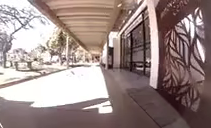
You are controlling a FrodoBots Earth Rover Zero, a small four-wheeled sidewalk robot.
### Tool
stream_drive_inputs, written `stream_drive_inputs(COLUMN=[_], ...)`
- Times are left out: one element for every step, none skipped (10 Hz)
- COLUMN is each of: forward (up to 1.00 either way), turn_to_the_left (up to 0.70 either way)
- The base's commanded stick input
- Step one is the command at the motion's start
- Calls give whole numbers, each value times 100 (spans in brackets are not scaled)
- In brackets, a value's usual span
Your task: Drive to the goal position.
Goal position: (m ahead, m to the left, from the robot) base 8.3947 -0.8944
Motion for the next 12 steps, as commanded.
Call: stream_drive_inputs(forward=[70,70,70,70,70,70,70,70,70,70,70,70], turn_to_the_left=[0,0,0,0,0,0,0,0,0,0,0,0])
